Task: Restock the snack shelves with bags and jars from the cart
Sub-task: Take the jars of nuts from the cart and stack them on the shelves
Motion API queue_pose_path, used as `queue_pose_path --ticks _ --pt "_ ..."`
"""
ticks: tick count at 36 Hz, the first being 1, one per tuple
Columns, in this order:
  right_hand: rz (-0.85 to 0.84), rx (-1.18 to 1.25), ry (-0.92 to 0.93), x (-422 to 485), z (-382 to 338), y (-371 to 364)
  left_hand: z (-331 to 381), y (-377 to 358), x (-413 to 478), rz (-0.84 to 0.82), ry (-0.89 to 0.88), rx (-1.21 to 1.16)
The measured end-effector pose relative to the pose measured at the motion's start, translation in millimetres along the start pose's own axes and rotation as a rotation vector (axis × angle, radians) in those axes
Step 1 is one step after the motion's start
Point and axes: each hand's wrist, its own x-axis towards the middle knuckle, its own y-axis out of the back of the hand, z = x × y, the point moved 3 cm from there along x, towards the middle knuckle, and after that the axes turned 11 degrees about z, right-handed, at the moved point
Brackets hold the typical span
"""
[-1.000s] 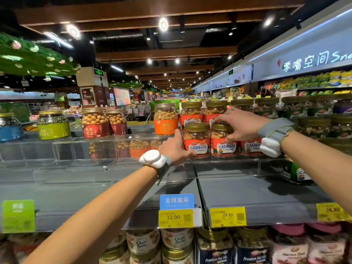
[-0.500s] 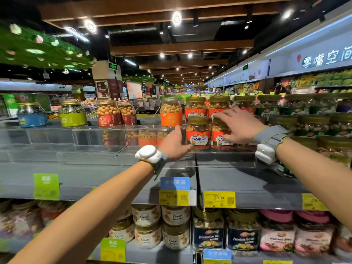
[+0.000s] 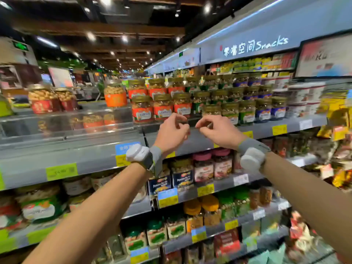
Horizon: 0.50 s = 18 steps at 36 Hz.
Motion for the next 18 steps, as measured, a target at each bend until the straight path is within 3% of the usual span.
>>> queue_pose_path --ticks 6,10,14,18 --pt "-0.108 -0.088 -0.217 -94 66 36 25 -95 -55 -0.343 -0.027 0.078" --pt "-0.205 -0.129 -0.369 -167 137 81 68 -186 -105 -0.532 -0.261 0.289" --pt "-0.269 -0.22 -0.508 -237 211 140 114 -282 -163 -0.7 -0.428 0.311" --pt "-0.206 -0.297 -0.624 -316 290 215 160 -398 -218 -0.858 -0.573 0.319"
